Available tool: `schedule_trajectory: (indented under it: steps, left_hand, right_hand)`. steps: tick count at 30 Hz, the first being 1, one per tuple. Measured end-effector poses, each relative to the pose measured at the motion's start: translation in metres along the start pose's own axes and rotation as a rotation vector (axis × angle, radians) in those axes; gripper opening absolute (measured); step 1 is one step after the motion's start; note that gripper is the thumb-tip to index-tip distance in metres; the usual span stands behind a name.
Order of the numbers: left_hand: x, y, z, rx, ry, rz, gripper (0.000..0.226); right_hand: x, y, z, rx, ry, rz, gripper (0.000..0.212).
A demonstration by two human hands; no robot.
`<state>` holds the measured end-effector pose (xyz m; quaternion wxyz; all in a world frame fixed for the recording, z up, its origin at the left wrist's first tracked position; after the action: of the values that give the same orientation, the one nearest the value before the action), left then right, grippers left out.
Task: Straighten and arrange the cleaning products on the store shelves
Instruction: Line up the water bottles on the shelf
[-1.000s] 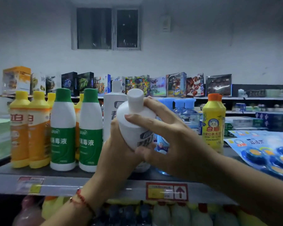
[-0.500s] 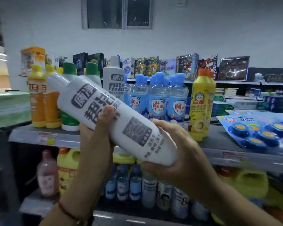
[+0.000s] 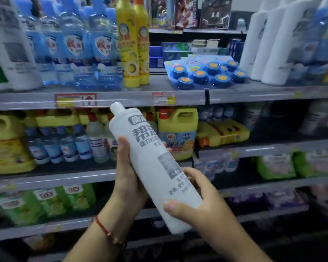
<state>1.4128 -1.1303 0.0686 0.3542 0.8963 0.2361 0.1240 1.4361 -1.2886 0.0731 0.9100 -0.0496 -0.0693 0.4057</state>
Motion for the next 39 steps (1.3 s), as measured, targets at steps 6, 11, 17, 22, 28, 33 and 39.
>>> schedule_trajectory:
  steps: [6, 11, 17, 22, 28, 33, 39]
  left_hand:
    - [-0.018, 0.075, 0.051, 0.365, -0.171, 0.187, 0.064]
    - [-0.034, 0.136, 0.093, 1.060, 0.032, 0.453, 0.085]
    - [-0.046, 0.160, 0.142, 1.201, -0.019, 0.586, 0.118]
    - [-0.044, 0.160, 0.169, 0.879, -0.115, 0.506, 0.079]
    - [-0.048, 0.150, 0.231, 0.714, -0.392, 0.396, 0.070]
    - [-0.045, 0.175, 0.282, 0.664, -0.477, 0.484, 0.047]
    - [-0.003, 0.211, 0.353, 0.632, -0.477, 0.475, 0.038]
  right_hand:
    - [-0.047, -0.024, -0.054, 0.406, 0.133, -0.011, 0.076]
    - [-0.064, -0.039, -0.105, 0.915, 0.334, 0.026, 0.095]
    - [-0.102, -0.101, -0.124, 0.880, 0.400, -0.013, 0.092]
    - [-0.112, -0.170, -0.101, 0.007, 0.288, -0.356, 0.066]
    - [-0.139, -0.213, -0.108, -0.456, 0.382, -0.629, 0.067]
    - [-0.152, -0.249, -0.130, -0.584, 0.499, -0.644, 0.061]
    - [-0.148, -0.321, -0.148, -0.620, 0.576, -0.610, 0.048]
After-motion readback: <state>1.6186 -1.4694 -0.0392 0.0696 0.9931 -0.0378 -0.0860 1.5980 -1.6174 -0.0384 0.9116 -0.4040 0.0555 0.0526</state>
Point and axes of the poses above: each hand's wrist, its own x-axis towards the middle knuckle, its own y-axis out of the palm, z = x × y, the point moved 6 cm from there along x, towards the middle knuckle, and after that the axes turned 3 degrees about -x, right-handed, at the moved point
